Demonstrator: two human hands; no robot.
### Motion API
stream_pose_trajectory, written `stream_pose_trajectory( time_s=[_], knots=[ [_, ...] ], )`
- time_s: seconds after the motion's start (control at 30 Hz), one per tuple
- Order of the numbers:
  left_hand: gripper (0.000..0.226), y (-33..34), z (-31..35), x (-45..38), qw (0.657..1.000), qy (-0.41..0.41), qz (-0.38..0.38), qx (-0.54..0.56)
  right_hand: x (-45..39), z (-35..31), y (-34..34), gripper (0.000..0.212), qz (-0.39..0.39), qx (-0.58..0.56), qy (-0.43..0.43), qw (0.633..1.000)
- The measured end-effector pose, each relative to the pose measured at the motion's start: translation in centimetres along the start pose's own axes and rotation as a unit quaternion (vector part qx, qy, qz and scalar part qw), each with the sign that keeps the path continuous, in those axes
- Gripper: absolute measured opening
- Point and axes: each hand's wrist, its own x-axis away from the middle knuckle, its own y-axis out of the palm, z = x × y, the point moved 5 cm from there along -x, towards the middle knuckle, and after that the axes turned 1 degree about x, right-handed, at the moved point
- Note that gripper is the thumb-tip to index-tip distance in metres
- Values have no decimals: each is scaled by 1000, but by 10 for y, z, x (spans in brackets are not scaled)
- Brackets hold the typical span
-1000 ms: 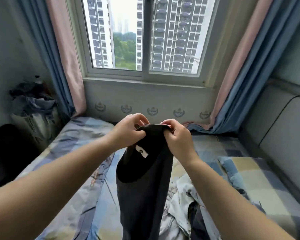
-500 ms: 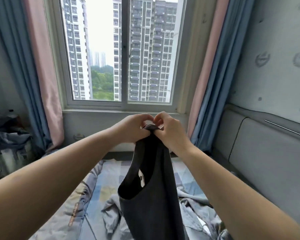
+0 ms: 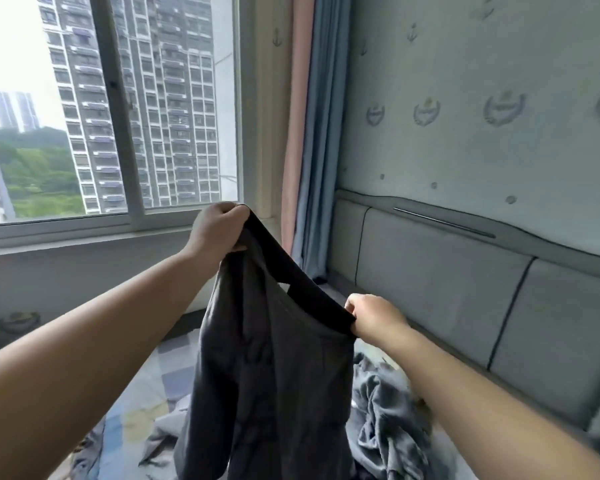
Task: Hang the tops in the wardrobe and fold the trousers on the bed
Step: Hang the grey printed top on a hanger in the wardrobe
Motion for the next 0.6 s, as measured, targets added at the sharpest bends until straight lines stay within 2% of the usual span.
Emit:
stream_pose_trajectory(
  time_s=[0.13, 0.2, 0.37, 0.47, 0.6],
  knots=[
    [19, 9, -17, 15, 998, -15, -53, 31, 41, 39, -12, 18, 19, -12, 107, 994],
    [17, 19, -26, 22, 996, -17, -81, 22, 63, 53, -27, 21, 67, -79, 146, 984],
    [16, 62, -43, 45, 981, 9, -188, -41, 140, 81, -69, 38, 190, -232, 208, 931],
    [21, 98, -36, 70, 953, 88, -263, -122, 191, 96, -83, 43, 240, -379, 239, 861],
    [22, 151, -6, 114, 888, 271, -284, -240, 259, 120, -99, 35, 301, -550, 286, 724]
  ],
)
